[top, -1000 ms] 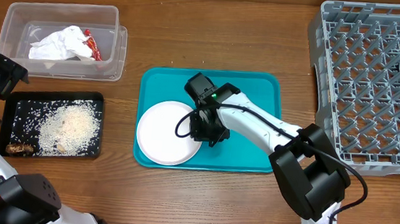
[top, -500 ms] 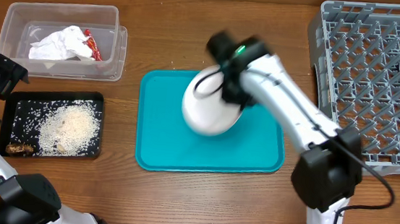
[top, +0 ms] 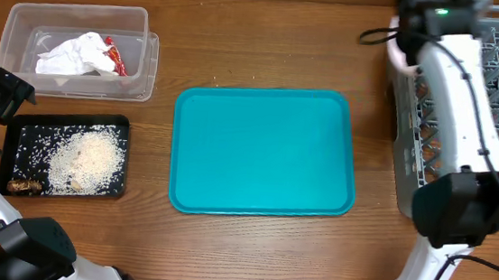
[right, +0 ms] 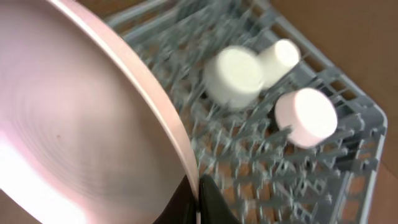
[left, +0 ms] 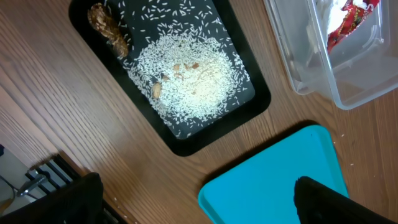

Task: Sort waste into correct bins and load items into the dishwasher
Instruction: 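Lift the plate and carry it right over the grey rack, then lower the plate upright into the rack's back slots and release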

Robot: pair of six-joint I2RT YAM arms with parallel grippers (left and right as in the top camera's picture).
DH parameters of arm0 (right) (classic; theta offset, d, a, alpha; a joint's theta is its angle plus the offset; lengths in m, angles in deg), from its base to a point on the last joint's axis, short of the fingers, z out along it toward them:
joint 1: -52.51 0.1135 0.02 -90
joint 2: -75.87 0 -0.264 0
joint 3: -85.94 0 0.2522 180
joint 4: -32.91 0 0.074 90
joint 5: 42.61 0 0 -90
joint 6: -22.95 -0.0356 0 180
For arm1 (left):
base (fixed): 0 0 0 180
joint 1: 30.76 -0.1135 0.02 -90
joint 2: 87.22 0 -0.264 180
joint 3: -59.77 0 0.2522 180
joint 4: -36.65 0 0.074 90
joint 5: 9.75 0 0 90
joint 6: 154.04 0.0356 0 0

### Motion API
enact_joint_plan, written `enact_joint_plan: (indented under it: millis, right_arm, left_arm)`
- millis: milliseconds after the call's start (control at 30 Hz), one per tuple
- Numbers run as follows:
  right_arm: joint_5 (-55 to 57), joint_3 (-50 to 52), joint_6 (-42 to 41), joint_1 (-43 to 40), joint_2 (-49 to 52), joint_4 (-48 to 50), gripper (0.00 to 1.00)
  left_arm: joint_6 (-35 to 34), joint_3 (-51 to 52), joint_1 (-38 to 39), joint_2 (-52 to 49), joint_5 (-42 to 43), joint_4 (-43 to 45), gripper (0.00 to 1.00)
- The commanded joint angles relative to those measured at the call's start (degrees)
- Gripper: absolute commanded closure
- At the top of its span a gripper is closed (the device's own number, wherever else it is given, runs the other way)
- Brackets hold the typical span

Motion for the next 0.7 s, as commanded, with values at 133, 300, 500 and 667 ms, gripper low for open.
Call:
enact_joint_plan:
  millis: [133, 300, 500, 667]
  right_arm:
    - [3.32, -1.16, 5.35, -4.76, 0.83, 9.05, 0.96]
    - [3.28, -1.03, 10.54, -4.87, 2.86, 13.57, 0.96]
    - [2.91, 0.09, 10.54, -4.87, 5.99, 13.75, 0.96]
    - [2.62, 3.21, 10.36, -4.83, 7.45, 13.57, 0.96]
  left_arm:
    - [-0.98, 0.26, 0.42, 0.15, -0.37, 0.02, 0.0]
    - [-0.98, 0.26, 0.42, 0.15, -0.37, 0.02, 0.0]
    - [-0.98, 0.26, 0.42, 0.15, -0.37, 0.02, 0.0]
    - [-0.96, 0.26, 0.42, 0.15, -0.37, 0.02, 0.0]
